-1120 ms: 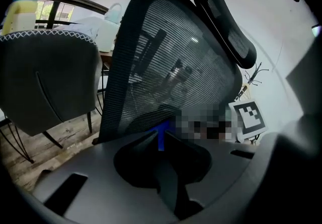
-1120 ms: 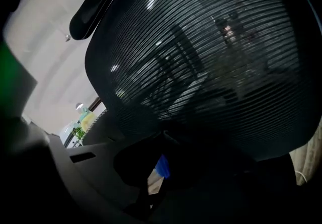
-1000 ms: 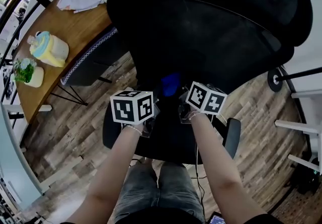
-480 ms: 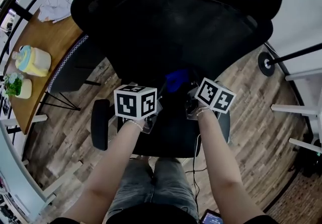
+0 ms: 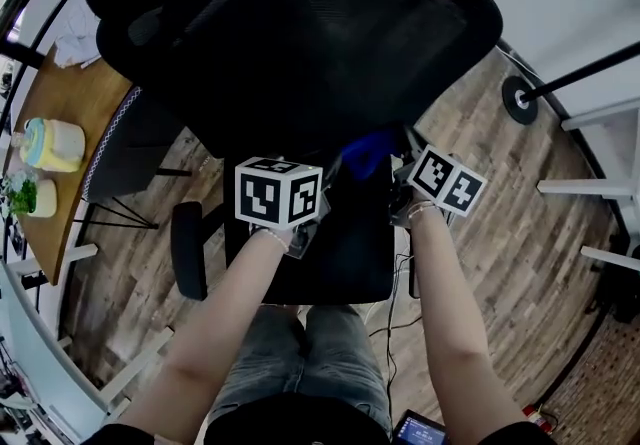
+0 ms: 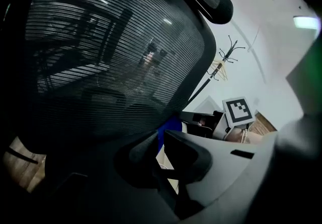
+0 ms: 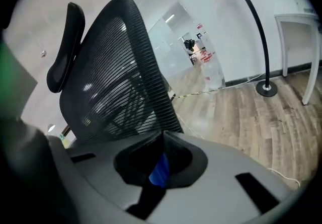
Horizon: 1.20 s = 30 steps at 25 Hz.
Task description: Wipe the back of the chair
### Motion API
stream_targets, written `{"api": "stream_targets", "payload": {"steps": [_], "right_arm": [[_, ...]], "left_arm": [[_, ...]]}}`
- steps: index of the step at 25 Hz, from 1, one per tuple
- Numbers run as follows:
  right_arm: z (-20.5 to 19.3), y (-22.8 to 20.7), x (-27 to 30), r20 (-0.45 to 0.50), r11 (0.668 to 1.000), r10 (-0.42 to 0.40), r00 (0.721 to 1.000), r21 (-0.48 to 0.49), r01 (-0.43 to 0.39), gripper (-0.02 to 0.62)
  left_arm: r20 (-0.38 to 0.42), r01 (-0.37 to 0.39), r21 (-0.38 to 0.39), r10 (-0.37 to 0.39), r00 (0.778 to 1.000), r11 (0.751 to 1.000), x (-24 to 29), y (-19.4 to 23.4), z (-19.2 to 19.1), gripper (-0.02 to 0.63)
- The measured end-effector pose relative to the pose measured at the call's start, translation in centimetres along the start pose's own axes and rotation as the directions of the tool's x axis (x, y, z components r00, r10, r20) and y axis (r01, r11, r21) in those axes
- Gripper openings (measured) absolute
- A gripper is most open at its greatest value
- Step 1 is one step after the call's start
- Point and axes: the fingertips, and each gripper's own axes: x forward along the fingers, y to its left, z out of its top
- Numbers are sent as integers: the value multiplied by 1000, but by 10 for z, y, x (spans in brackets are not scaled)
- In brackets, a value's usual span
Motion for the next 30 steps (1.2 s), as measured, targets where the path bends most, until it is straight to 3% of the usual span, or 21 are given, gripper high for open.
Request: {"api": "stream_targets", "payload": {"steps": [7, 15, 23, 30], "right_arm": [[14, -35, -24, 63, 996, -62, 996, 62, 58, 32], [20, -21, -53, 87, 998, -52, 995, 50, 47, 32], [22, 67, -101, 110, 994, 97, 989, -55, -91, 32], [16, 172, -140, 48, 943, 293, 955, -177, -280, 32]], "left_arm": [[-20, 21, 41, -20, 1000, 999, 6, -18, 2, 46], [0, 31, 20, -31, 1000, 999, -7, -31, 3, 46], [44, 43, 4, -44, 998, 999, -54, -46, 4, 46], [123, 41, 19, -43, 992, 999, -114, -44, 12, 48]]}}
